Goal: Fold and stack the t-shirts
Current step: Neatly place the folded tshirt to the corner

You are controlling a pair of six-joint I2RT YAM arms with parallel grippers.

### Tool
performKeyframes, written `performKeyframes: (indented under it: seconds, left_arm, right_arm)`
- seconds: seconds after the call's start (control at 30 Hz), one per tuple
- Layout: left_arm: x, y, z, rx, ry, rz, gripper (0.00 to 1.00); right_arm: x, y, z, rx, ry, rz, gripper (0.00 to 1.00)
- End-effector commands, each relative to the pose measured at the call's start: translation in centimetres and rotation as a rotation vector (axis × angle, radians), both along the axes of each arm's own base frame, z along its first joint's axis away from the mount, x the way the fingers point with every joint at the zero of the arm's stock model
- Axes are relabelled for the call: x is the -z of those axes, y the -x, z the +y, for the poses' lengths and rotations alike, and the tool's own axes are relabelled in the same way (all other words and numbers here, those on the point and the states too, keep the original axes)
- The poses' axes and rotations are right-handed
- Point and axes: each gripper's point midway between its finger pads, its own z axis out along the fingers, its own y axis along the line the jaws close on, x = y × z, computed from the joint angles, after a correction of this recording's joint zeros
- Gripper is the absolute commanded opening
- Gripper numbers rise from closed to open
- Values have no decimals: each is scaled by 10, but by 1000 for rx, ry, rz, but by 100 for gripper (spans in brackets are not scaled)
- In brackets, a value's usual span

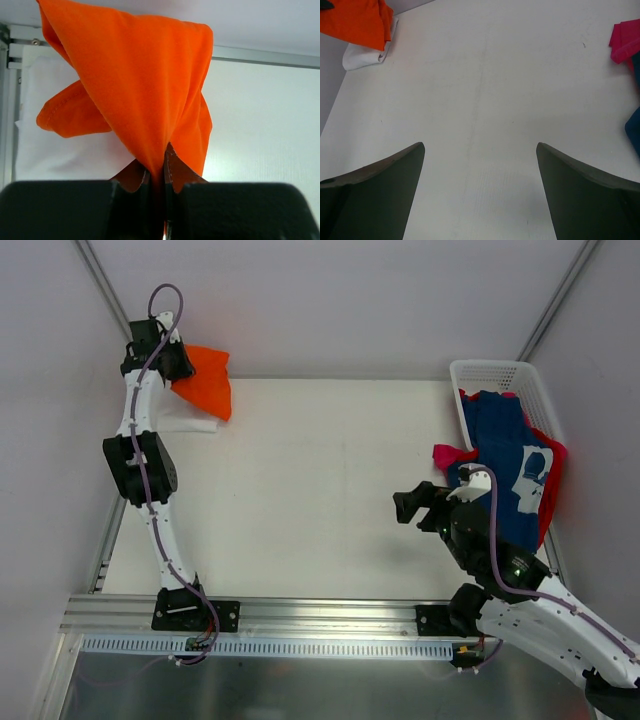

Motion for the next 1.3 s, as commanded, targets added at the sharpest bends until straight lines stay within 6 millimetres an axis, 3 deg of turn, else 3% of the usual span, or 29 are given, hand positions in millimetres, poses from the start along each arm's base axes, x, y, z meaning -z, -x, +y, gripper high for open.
performKeyframes:
  seconds: [0.0, 0.13, 0.27, 0.37, 0.4, 0.5, 0.53, 0.7, 0.9, 1.0, 1.03, 1.07, 1.1, 1.13, 1.17, 1.2, 1.23, 1.27]
  left_arm:
    - [-7, -6, 34, -45, -15, -36, 0]
    - [7, -1, 63, -81, 39, -15, 0]
    - [35, -1, 74, -94, 120, 29, 1]
    - [58, -1, 81, -112, 140, 65, 31]
    - [65, 0, 83, -117, 148, 76, 56]
    - [83, 2, 91, -144, 174, 108, 80]
    - [89, 2, 92, -152, 189, 119, 97]
    - [82, 5, 99, -147, 312, 98, 99]
    - [42, 6, 83, -115, 379, 34, 99]
    - [20, 17, 93, -173, 338, 7, 99]
    - [2, 22, 98, -195, 315, -23, 99]
    - [11, 29, 99, -214, 312, -5, 99]
    - [-2, 36, 100, -224, 298, -23, 99]
    - [-2, 40, 102, -237, 287, -23, 99]
    - [12, 49, 101, -253, 290, 6, 99]
    - [11, 52, 101, -258, 283, -2, 99]
    - [-3, 58, 100, -265, 272, -26, 99]
    - [12, 69, 102, -306, 261, 5, 99]
  right_arm:
    - [-10, -5, 1, 9, -13, -40, 99]
    - [-7, -6, -1, 19, -5, -36, 100]
    - [-5, -9, 1, 23, 9, -26, 99]
    - [-3, -10, 2, 25, 15, -15, 100]
    - [-1, -11, 3, 26, 21, -10, 100]
    - [2, -12, 4, 27, 22, -4, 99]
    - [2, -12, 4, 29, 22, -3, 99]
    - [4, -14, 6, 28, 23, 4, 99]
    - [1, -12, 14, 3, -22, 3, 100]
    - [-4, -7, 17, -25, -65, 5, 99]
    - [-2, -3, 17, -33, -75, 15, 99]
    - [-2, -2, 16, -34, -81, 14, 99]
    - [-5, 2, 12, -36, -98, 5, 99]
    - [-4, 4, 10, -37, -103, 5, 100]
    - [-5, 6, 8, -35, -107, 4, 100]
    - [-9, 9, 4, -33, -120, -6, 99]
    - [-6, 11, 0, -27, -105, 4, 100]
    - [-10, 13, -4, -23, -109, -1, 100]
